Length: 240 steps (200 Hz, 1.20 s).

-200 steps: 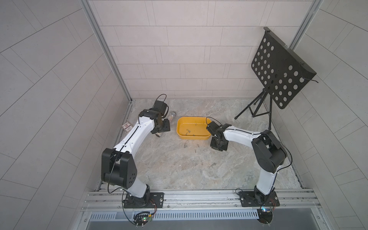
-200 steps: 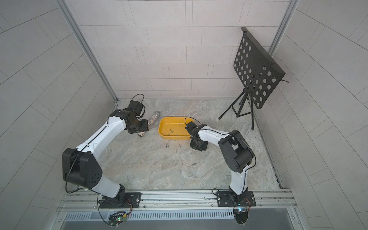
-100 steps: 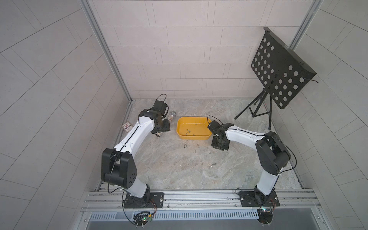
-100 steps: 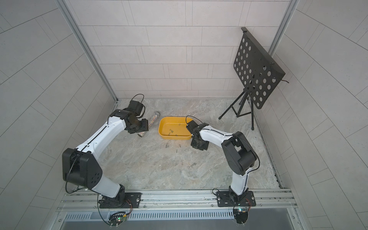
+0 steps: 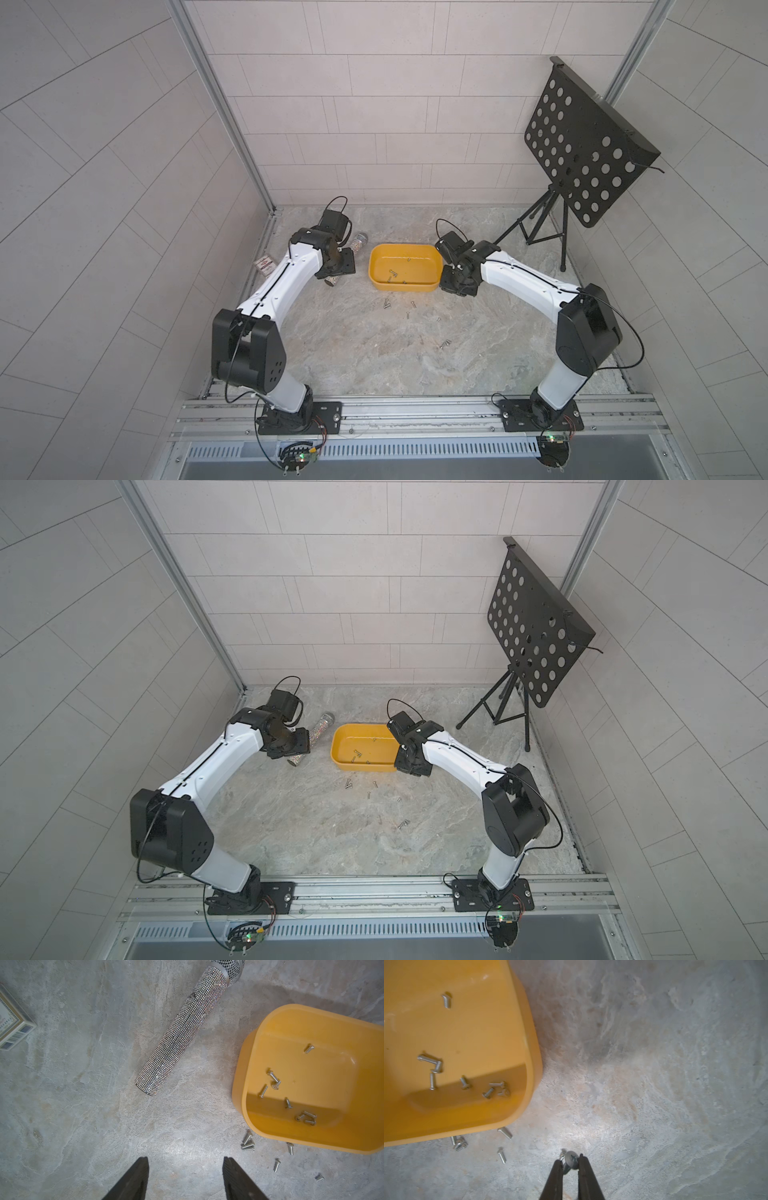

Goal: Put the screws on the desktop into the storage box
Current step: Place the screw in the storage box, then pick up the screw from the center of the board.

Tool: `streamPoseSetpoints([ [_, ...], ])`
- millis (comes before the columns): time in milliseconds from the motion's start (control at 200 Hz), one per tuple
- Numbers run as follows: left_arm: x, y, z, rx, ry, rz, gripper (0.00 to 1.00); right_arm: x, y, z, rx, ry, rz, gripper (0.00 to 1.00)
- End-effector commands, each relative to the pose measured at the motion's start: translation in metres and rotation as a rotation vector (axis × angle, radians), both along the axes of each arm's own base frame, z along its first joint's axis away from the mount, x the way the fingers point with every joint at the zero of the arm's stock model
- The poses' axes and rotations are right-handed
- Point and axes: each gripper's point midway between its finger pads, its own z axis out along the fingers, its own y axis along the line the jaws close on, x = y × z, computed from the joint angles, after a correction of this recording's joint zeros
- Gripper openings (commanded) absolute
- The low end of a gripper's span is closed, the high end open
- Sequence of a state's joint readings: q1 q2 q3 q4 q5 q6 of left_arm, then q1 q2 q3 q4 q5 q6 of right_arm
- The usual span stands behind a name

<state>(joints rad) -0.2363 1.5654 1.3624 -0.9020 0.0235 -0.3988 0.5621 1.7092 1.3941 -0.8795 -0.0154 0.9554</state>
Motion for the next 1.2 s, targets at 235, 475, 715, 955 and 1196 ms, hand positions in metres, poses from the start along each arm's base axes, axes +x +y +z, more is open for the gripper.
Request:
streamPoseSetpoints([
  [235, -0.002, 0.005, -0.006, 0.007, 0.018, 0.001, 0.64, 0.040, 0.041, 0.007, 0.012, 0.004, 0.074, 0.18],
  [475, -0.001, 0.007, -0.005, -0.003, 0.014, 0.007, 0.64, 0.070, 0.069, -0.003, 0.015, 0.023, 0.110, 0.19],
  [715, 0.000, 0.010, -0.006, -0.015, 0.019, 0.017, 0.64, 0.074, 0.066, -0.002, -0.010, 0.010, 0.115, 0.20],
  [955, 0.000, 0.011, -0.008, -0.009, 0.022, 0.017, 0.64, 0.064, 0.038, 0.014, -0.047, -0.122, 0.096, 0.21],
  [1196, -0.012, -0.004, -0.004, 0.013, 0.019, -0.033, 0.64, 0.050, 0.007, 0.027, 0.024, -0.324, 0.051, 0.37],
])
